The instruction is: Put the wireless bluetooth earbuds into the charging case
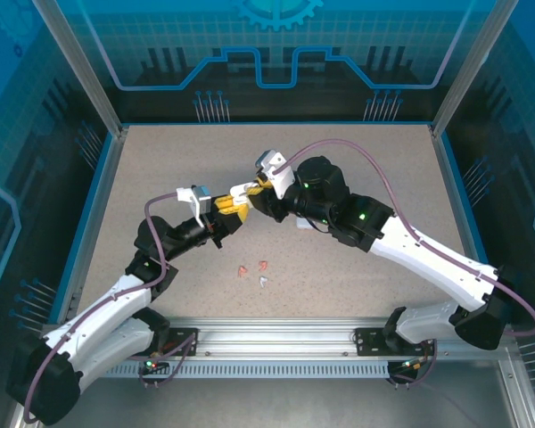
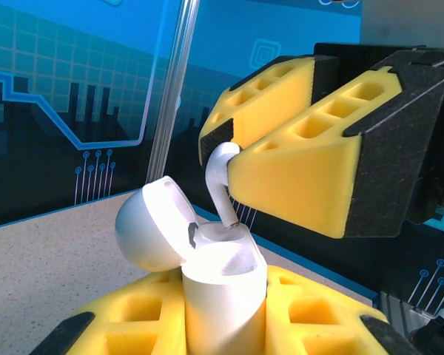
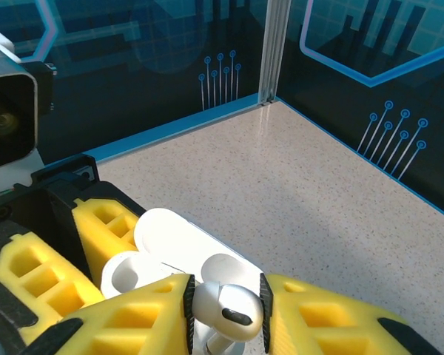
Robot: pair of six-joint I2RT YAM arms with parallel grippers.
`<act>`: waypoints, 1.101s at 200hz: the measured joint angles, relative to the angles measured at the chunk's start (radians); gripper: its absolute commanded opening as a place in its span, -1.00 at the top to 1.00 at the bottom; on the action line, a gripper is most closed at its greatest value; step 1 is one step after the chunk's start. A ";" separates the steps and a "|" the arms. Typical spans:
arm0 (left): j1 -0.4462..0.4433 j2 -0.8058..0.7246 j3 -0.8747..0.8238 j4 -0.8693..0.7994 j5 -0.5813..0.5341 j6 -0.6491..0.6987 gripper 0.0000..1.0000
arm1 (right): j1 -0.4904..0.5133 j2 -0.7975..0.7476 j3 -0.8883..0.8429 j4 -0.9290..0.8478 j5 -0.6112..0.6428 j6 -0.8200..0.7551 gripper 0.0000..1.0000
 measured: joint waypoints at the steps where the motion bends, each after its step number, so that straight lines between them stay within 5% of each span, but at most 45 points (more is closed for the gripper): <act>1: 0.000 0.000 0.000 0.000 0.000 0.000 1.00 | 0.000 0.000 0.000 0.000 0.000 0.000 0.40; 220: -0.003 0.000 0.000 -0.001 -0.009 -0.008 1.00 | -0.035 0.013 0.000 -0.036 -0.068 0.071 0.27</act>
